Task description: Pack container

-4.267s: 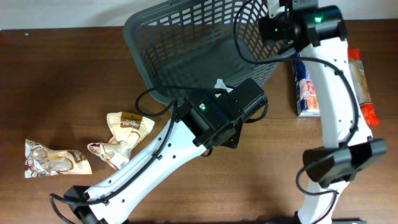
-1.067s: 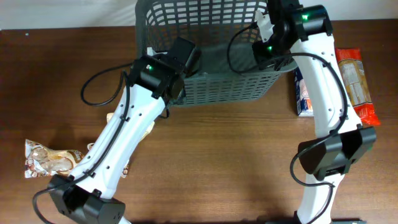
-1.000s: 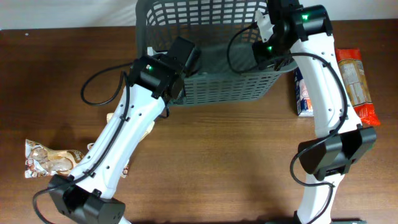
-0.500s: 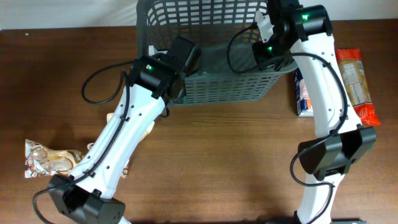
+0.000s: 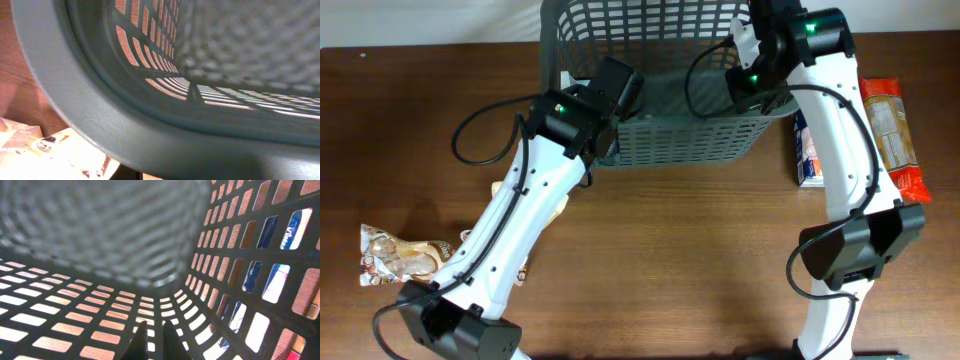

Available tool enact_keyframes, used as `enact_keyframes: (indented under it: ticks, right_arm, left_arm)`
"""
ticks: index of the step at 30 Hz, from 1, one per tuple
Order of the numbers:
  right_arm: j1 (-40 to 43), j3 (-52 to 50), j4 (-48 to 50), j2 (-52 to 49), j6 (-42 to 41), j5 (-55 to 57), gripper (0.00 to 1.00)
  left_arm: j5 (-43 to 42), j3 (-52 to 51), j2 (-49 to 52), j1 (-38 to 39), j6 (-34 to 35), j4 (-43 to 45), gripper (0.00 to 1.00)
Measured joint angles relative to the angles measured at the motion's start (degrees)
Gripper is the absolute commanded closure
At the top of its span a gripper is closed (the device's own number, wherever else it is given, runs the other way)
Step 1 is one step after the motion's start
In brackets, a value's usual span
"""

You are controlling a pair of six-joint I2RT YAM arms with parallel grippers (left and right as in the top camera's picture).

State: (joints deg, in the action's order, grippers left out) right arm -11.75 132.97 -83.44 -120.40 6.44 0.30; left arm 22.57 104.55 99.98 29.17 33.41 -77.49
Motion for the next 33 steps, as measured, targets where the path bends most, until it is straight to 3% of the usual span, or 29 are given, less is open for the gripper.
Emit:
enact_keyframes:
  ticks: [25,33]
  right_arm:
    - [0.0,0.4,0.3,0.0,0.0,-0.3,0.96]
    - [0.0,11.1,-2.7,0.0,0.0,-0.6,0.96]
  left_arm:
    - [0.0,0.0,0.0,0.0,-2.4,1.1,0.98]
    - [0.0,-0.2,-3.3,0.0,-2.6,1.0,0.98]
